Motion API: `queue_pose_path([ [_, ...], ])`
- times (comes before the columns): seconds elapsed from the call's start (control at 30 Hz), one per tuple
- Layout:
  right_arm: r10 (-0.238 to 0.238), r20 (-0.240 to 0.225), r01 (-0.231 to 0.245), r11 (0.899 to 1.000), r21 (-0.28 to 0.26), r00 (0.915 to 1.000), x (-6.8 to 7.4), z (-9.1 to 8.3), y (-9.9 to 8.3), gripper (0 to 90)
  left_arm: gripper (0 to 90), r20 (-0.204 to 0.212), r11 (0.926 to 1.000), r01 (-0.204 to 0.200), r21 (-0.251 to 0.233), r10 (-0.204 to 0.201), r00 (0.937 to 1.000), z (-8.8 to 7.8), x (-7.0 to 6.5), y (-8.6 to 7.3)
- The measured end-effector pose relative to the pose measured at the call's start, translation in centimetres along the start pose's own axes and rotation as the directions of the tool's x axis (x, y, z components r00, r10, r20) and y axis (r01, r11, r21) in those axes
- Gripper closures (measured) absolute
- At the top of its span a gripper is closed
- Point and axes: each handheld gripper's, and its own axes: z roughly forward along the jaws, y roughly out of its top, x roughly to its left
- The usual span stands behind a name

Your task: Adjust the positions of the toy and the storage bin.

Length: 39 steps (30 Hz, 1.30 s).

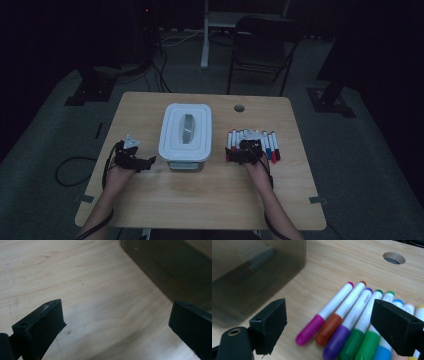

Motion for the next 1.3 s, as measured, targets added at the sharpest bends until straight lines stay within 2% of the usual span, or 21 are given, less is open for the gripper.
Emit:
queue_pose_path([
  [0.17,0.003,-0.022,-0.003,1.0,0.002,0.9998,0.3,1.6,0.9,13.8,0.5,0.012,1.0,-0.01,-0.002,0.01,0.9999,1.3,-0.2,1.1],
  [0.27,0.003,-0.018,-0.002,1.0,0.011,0.9998,0.5,2.4,1.2,14.0,0.5,0.025,0.9999,-0.011,-0.002,0.011,0.9996,2.1,-0.1,1.7],
  [0.33,0.015,-0.014,-0.015,1.0,0.024,0.9998,0.6,3.5,1.8,14.1,0.5,0.02,0.9999,-0.012,0.004,0.012,0.9997,2.5,0.0,2.1],
  [0.57,-0.011,-0.007,0.012,0.999,0.035,0.9999,1.0,4.9,3.1,14.0,0.5,0.0,1.0,-0.009,-0.002,0.009,1.0,3.3,0.9,3.5],
  [0.73,-0.009,-0.001,0.009,0.999,0.054,1.0,0.9,5.9,3.7,14.0,0.5,-0.003,0.9999,-0.017,-0.002,0.017,0.9999,3.8,1.0,4.5],
  [0.87,-0.003,-0.004,0.003,0.998,0.058,1.0,1.0,6.3,3.9,14.0,0.5,0.004,0.9999,-0.011,-0.012,0.011,0.9999,4.0,0.9,5.1],
  [0.97,0.018,-0.014,-0.017,0.998,0.053,0.9997,1.2,6.7,4.2,14.0,0.5,0.004,0.9997,-0.023,-0.008,0.023,0.9997,4.2,0.5,5.6],
  [1.03,0.028,-0.03,-0.027,0.998,0.049,0.9991,1.3,6.9,4.4,14.0,0.5,0.012,0.9998,-0.012,-0.012,0.013,0.9999,4.2,0.4,5.7],
  [1.07,0.04,-0.053,-0.037,0.998,0.046,0.9978,1.5,6.9,4.5,16.7,0.5,0.007,0.9999,-0.013,-0.011,0.013,0.9999,4.2,0.3,5.7],
  [1.13,0.024,-0.035,-0.022,0.999,0.047,0.9991,1.8,6.8,4.7,16.9,0.6,-0.004,0.9997,-0.023,-0.009,0.023,0.9997,4.1,0.1,5.8],
  [1.3,0.036,-0.074,-0.032,0.998,0.054,0.9966,1.8,6.4,4.5,17.0,0.6,-0.007,0.999,-0.045,-0.002,0.045,0.999,3.7,-0.6,5.7],
])
